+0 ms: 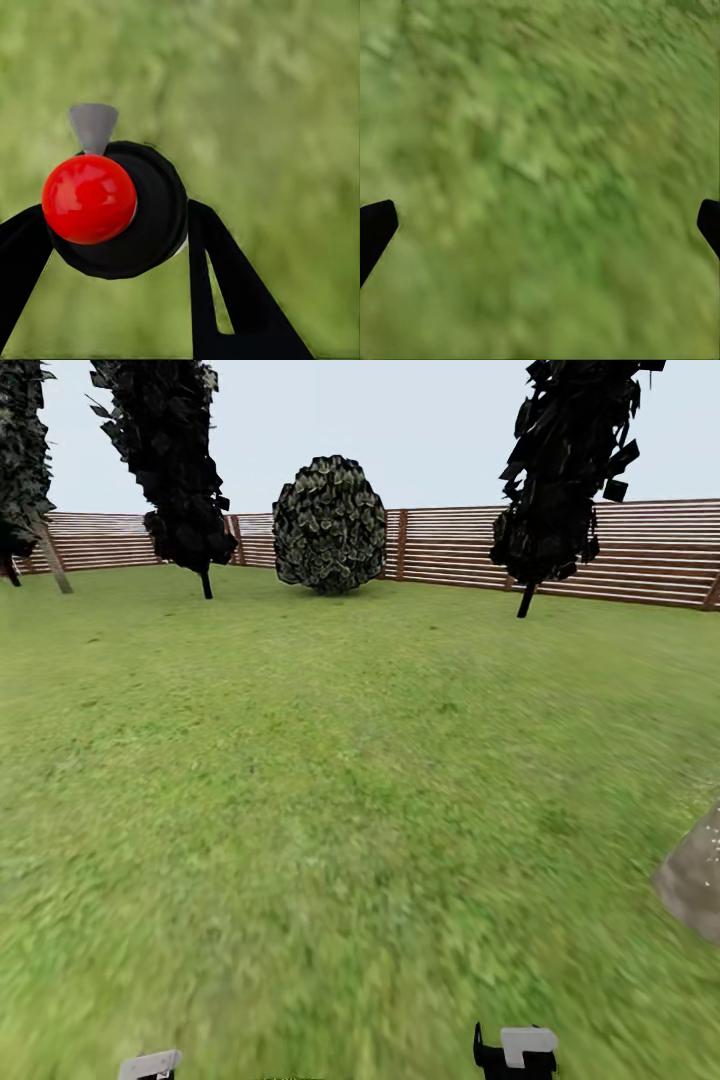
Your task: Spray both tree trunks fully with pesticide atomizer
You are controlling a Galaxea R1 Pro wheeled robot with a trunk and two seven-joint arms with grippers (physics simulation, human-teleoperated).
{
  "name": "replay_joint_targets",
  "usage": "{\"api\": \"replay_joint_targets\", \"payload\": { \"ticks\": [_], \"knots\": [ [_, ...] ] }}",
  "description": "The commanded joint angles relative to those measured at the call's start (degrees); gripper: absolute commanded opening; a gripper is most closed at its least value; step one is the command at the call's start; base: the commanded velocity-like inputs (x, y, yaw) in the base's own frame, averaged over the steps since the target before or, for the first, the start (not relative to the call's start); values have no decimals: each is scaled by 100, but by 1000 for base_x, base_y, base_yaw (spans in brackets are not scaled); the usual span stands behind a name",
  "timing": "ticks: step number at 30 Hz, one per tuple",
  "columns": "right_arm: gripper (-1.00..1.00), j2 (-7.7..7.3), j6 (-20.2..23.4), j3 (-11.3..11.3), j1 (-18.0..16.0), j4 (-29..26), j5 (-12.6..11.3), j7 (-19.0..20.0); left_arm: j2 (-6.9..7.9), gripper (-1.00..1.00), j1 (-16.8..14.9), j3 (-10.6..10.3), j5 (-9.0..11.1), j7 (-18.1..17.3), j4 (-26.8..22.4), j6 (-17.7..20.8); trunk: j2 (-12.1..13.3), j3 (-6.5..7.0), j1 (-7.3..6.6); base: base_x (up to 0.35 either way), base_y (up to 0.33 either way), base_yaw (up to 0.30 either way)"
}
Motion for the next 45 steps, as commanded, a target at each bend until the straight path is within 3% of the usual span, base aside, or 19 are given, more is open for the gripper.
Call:
{"api": "replay_joint_targets", "payload": {
  "ticks": [1, 45],
  "knots": [
    [100, 0, 0, 1, 0, -1, 0, 0, 0, -100, 0, 3, 1, 0, 0, 0, 0, 0, 0, 0, 0, 284],
    [100, 44, -9, 1, 0, 1, 9, -8, -26, -100, 0, -19, -18, -9, 36, 21, 0, 0, 0, 0, 0, 284]
  ]
}}
